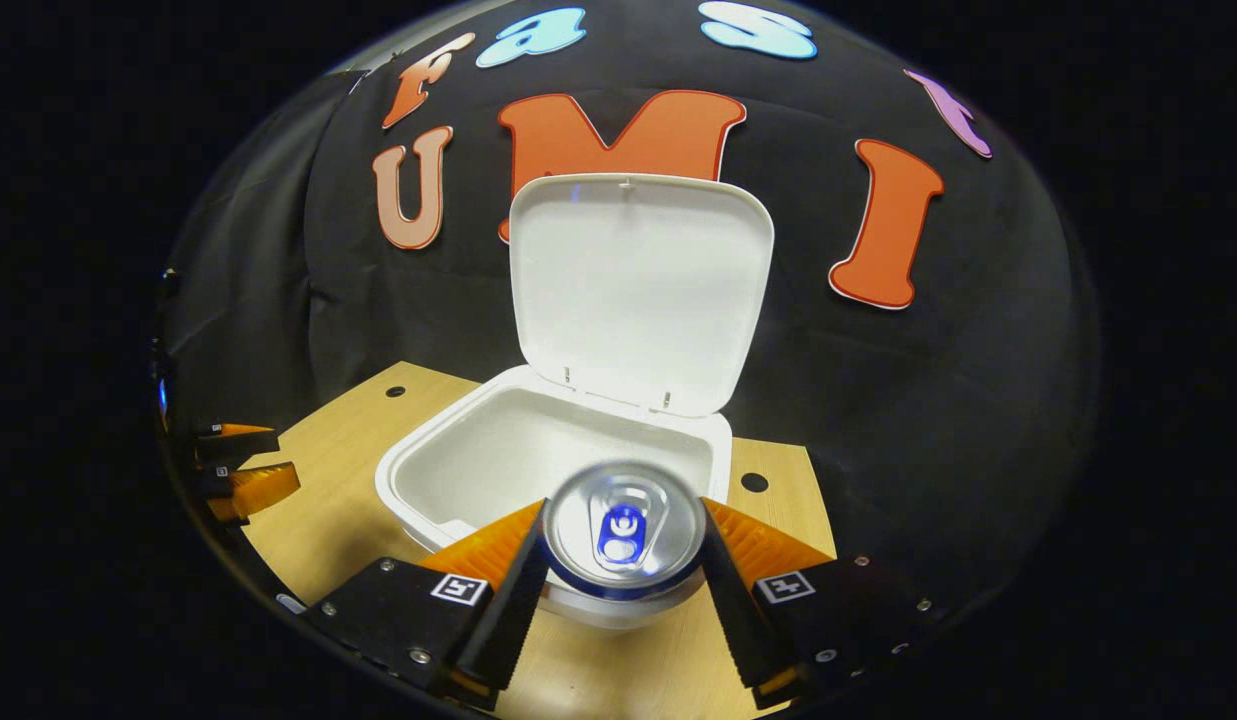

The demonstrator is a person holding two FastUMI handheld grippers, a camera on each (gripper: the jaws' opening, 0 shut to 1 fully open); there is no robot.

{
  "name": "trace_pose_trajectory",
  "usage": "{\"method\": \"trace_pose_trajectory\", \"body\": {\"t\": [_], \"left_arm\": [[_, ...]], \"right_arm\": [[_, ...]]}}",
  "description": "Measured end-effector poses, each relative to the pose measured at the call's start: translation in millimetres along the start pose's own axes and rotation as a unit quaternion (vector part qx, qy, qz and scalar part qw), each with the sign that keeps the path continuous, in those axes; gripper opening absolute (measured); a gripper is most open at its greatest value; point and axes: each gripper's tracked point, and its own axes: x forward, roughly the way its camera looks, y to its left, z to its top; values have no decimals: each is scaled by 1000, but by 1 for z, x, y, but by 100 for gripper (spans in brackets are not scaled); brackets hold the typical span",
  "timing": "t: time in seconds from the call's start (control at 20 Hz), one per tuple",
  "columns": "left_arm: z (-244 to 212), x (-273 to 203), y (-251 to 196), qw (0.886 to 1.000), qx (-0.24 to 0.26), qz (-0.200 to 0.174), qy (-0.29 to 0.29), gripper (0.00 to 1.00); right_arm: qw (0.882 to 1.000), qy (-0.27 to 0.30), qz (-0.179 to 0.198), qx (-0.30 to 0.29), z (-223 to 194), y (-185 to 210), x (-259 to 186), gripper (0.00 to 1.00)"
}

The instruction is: Press the lid of the desktop garbage bin to open it, pick up the crumpled paper on the desktop and throw it into the bin, then pick up the pop can on the desktop and drop it into the bin, and finally close the garbage bin lid.

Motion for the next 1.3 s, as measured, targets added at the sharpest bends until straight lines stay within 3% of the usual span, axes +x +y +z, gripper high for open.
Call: {"method": "trace_pose_trajectory", "body": {"t": [0.25,0.6,0.8,1.0,1.3], "left_arm": [[2,-3,3,1000,-6,6,-5,99],[6,-12,25,999,-9,38,-19,99],[7,-27,42,997,-14,64,-33,99],[8,-43,65,994,-23,96,-46,99],[33,-65,88,987,-20,133,-84,98]], "right_arm": [[1000,-22,-9,3,19,-9,-1,84],[995,-96,-4,-18,102,-11,-3,83],[987,-158,-14,-25,156,-8,3,83],[975,-221,7,-28,208,10,-6,83],[972,-230,-11,-46,245,11,19,83]]}}
